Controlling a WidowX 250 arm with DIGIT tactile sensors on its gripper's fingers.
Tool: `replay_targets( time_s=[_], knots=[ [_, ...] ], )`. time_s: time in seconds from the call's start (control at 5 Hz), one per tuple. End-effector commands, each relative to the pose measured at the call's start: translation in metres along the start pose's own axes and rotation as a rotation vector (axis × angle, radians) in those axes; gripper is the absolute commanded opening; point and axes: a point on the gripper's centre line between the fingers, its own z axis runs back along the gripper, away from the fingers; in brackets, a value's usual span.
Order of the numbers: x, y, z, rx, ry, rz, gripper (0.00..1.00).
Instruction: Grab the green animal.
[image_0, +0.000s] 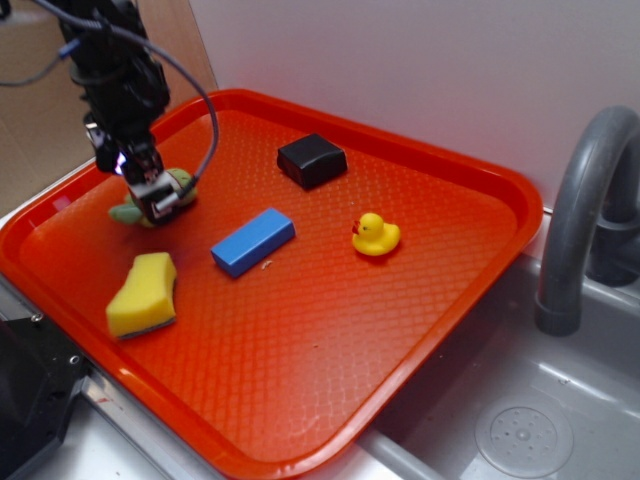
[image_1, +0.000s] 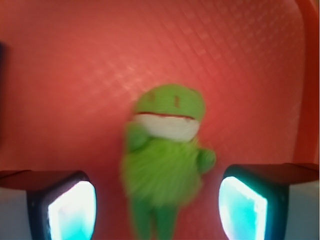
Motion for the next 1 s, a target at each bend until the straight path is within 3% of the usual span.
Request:
replay_targets(
  time_s=[0.0,0.4,0.6,0.8],
  knots=[
    [0.012,-0.012,-0.040,-0.048,-0.002,-0.005,0.00],
    [0.007,-0.029,0.001,-0.038,-0.063,0.036,0.00],
    [0.003,-0.023,0.045,-0.046,-0.061,0.067,0.00],
    [0.002,-0.003,0.089,-0.114,-0.107,0.156,0.00]
  ],
)
